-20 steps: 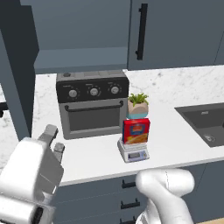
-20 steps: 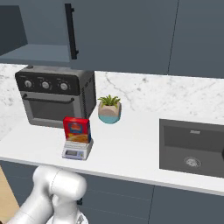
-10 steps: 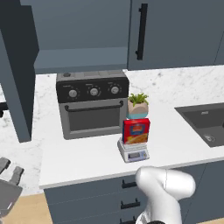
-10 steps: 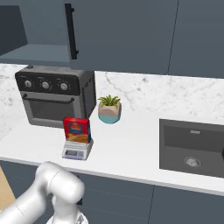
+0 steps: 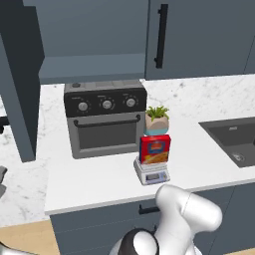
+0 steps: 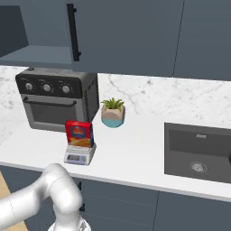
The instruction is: Pick the boxed food and place it on the digital scale for weighing, and close the cabinet.
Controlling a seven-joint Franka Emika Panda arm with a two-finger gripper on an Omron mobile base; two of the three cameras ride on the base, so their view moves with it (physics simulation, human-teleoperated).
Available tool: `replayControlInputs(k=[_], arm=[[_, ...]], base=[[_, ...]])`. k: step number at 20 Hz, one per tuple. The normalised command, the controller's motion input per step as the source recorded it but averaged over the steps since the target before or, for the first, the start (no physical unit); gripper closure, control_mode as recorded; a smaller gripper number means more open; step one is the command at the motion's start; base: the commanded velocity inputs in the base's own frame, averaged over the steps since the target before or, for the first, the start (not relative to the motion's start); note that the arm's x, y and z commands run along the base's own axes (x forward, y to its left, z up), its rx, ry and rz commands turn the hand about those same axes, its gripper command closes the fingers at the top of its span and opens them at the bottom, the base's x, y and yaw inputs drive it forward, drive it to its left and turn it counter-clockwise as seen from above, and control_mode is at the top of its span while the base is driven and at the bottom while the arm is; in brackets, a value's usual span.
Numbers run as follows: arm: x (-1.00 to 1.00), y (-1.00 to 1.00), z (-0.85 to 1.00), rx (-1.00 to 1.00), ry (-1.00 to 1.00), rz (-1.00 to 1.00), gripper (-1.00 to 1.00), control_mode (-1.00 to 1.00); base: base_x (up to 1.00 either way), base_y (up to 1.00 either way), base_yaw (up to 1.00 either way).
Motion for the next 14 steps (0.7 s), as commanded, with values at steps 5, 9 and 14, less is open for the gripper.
replayControlInputs(k=[5, 9, 14], arm=[[0.79, 0.04, 0.12, 0.0, -0.04, -0.13, -1.0, -1.0], [0.44, -0.66, 0.7, 0.0, -0.08, -0.15, -1.0, -1.0], [0.06, -0.84, 0.85, 0.01, -0.17, -0.08, -1.0, -1.0]], base=[[0.0, 0.0, 0.0], [0.0, 0.0, 0.0], [0.0, 0.0, 0.0]])
